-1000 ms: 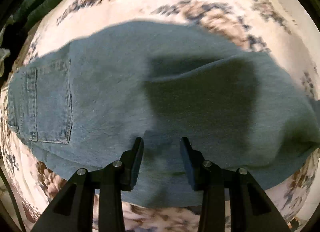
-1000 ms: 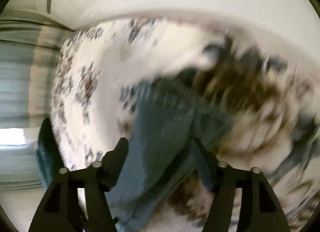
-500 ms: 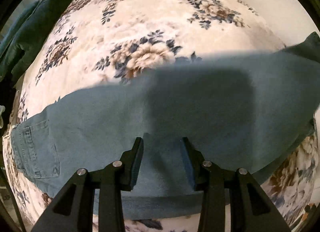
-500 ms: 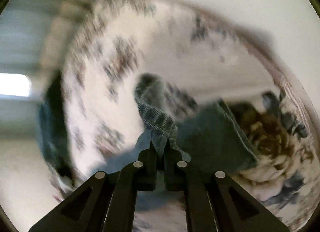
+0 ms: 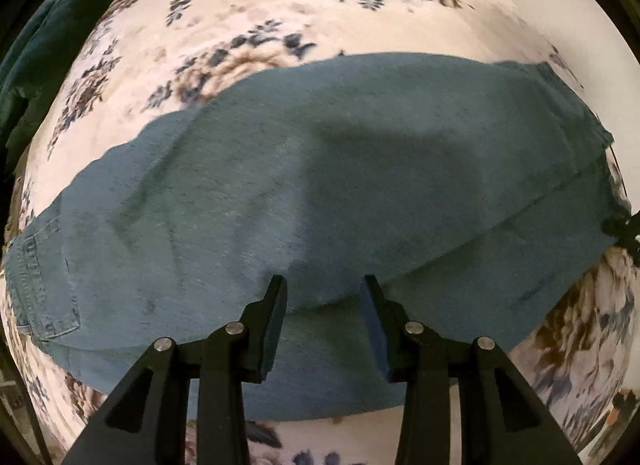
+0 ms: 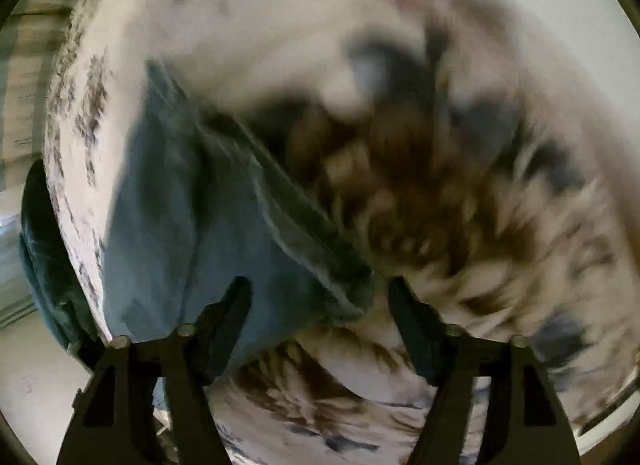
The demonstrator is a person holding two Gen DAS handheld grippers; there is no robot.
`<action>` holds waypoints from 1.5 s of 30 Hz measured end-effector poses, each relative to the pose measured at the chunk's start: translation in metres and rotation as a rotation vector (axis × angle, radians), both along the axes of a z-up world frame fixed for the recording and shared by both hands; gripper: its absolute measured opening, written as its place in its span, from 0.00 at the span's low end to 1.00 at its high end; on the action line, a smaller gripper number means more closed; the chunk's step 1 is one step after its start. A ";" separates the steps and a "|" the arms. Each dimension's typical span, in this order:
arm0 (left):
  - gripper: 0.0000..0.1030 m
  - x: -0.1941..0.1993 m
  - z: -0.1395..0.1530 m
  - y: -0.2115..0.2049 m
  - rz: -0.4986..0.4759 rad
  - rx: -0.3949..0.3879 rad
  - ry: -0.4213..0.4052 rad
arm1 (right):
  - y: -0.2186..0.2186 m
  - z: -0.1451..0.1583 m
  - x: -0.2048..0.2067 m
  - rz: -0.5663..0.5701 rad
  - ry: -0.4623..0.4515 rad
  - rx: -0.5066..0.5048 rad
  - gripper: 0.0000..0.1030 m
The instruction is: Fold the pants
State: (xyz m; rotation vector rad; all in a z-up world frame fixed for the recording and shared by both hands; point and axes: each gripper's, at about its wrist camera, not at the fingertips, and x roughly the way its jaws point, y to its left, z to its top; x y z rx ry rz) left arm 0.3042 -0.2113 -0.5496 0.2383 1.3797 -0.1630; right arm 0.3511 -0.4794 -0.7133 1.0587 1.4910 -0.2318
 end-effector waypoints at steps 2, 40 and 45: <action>0.34 -0.004 -0.004 0.001 -0.006 0.013 0.004 | 0.003 0.025 -0.006 -0.007 -0.080 -0.087 0.15; 0.34 -0.072 -0.057 0.296 1.167 -1.023 0.115 | 0.332 -0.034 0.014 -0.173 -0.264 0.343 0.10; 0.34 -0.073 -0.062 0.309 1.207 -1.090 0.082 | 0.309 0.002 -0.011 -0.189 -0.306 0.347 0.07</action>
